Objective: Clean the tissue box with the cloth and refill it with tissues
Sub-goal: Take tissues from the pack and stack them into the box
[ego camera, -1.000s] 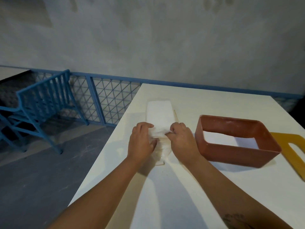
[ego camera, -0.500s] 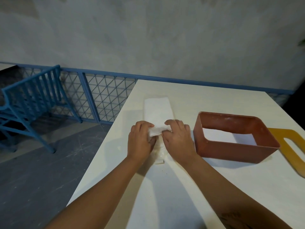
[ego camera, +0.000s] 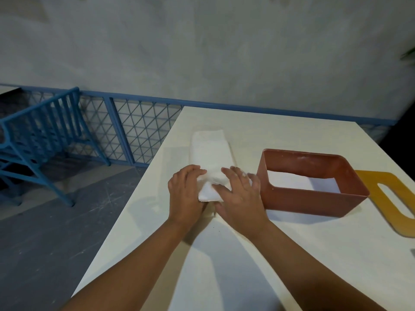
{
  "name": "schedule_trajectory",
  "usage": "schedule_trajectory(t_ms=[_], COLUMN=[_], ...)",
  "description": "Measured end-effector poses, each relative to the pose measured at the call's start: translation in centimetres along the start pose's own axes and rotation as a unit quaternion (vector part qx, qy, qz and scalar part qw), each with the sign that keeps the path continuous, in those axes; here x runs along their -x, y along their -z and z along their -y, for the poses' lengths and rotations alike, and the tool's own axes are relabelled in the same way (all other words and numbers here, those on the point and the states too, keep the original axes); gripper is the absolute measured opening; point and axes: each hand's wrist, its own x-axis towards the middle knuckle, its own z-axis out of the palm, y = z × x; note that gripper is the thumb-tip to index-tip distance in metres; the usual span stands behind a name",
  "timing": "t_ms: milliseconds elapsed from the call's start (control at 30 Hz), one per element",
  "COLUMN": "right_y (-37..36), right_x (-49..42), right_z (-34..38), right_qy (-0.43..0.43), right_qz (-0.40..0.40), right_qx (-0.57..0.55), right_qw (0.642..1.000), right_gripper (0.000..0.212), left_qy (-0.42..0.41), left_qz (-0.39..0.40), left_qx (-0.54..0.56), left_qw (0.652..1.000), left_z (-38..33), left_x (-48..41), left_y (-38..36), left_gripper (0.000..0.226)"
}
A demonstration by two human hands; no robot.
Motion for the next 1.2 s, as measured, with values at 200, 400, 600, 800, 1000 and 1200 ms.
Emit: schedule_trajectory(t_ms=[200, 400, 600, 800, 1000, 1200], right_y=[2.2, 6.1, 9.0, 11.9, 13.3, 13.5], right_x=[0.7, 2.4, 5.2, 8.7, 12.0, 14.0], right_z=[-0.6, -2.3, -6.2, -10.7, -14.1, -17.2], right_qy=[0.027, 0.049, -0.029, -0.183, -0.321, -0.484], right_qz=[-0.050, -0.100, -0.128, -0.055, 0.011, 0.046], right_qx=[-0.062, -0.143, -0.235, -0.419, -0.501, -0.531], right_qw=[0.997, 0.983, 0.963, 0.888, 0.804, 0.694], right_gripper=[0.024, 0.034, 0.019, 0.025, 0.035, 0.013], left_qy=[-0.128, -0.149, -0.148, -0.100, 0.079, 0.204], left_qz=[-0.066, -0.088, -0.019, 0.096, 0.144, 0.220], left_qx=[-0.024, -0.048, -0.040, -0.024, 0.031, 0.099], left_qw=[0.989, 0.984, 0.988, 0.990, 0.986, 0.949], left_z=[-2.0, -5.4, -7.9, -10.6, -15.2, -17.1], left_x=[1.5, 1.7, 1.5, 1.6, 2.9, 3.8], left_y=[0.3, -0.3, -1.1, -2.0, -3.5, -4.9], left_gripper=[0.045, 0.026, 0.018, 0.021, 0.024, 0.021])
